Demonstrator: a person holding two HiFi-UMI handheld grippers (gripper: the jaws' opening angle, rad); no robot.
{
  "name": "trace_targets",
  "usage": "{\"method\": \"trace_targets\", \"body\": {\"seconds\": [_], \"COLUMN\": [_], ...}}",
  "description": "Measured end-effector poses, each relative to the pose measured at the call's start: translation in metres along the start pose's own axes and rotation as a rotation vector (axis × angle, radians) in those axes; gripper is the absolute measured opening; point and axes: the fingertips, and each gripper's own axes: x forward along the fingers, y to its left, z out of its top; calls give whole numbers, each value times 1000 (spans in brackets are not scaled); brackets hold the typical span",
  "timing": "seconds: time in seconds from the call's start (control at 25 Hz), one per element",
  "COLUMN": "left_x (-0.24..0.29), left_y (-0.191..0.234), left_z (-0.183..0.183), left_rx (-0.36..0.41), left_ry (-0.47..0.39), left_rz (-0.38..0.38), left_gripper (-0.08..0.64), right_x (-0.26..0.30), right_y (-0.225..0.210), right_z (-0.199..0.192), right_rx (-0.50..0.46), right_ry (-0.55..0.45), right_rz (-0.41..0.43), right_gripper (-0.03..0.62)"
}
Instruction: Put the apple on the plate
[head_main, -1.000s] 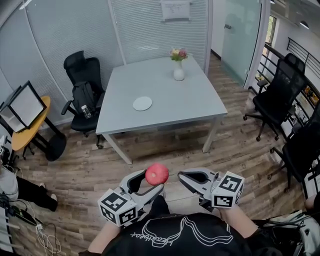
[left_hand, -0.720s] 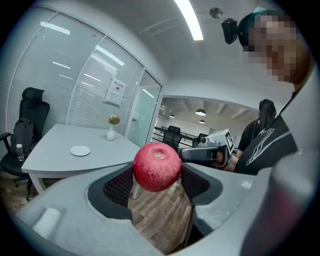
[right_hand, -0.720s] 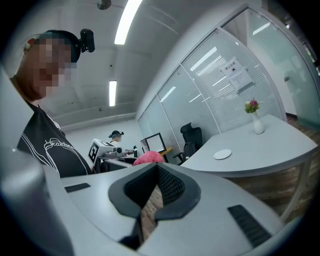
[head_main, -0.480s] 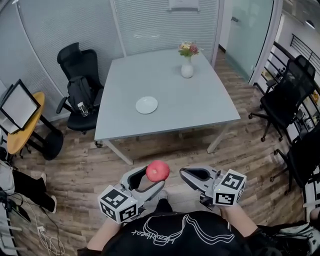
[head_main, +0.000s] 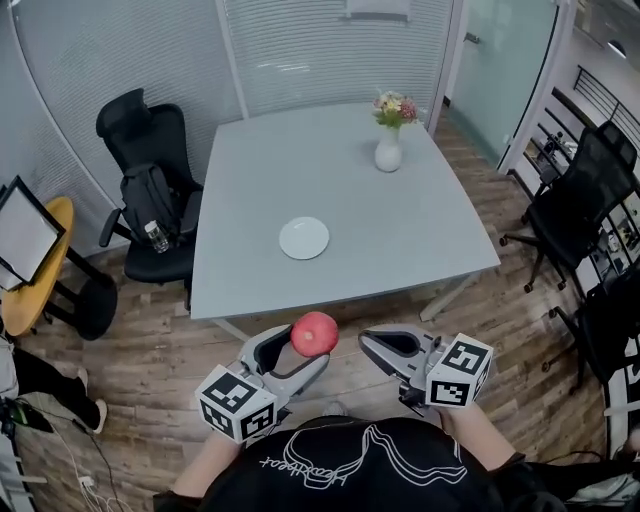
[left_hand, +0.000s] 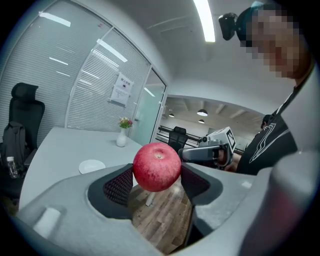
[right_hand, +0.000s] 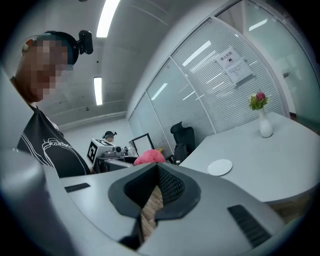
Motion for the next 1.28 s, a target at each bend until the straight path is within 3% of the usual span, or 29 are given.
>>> {"method": "trace_targets", "body": {"seconds": [0.28, 0.6, 1.28], "left_x": [8, 28, 98], "left_y": [49, 80, 178], "left_z": [16, 17, 27], "left_rx": [64, 23, -65], "left_ry": [-25, -24, 30], "left_rz": [26, 37, 146], "left_gripper": [307, 307, 308], "right_x": [36, 59, 117], "right_y": [-21, -55, -164], "right_z": [18, 20, 45], "right_rx": [-32, -7, 40], "right_ry": [5, 26, 96], "right_rz": [-18, -1, 68], "right_gripper": [9, 9, 9]}}
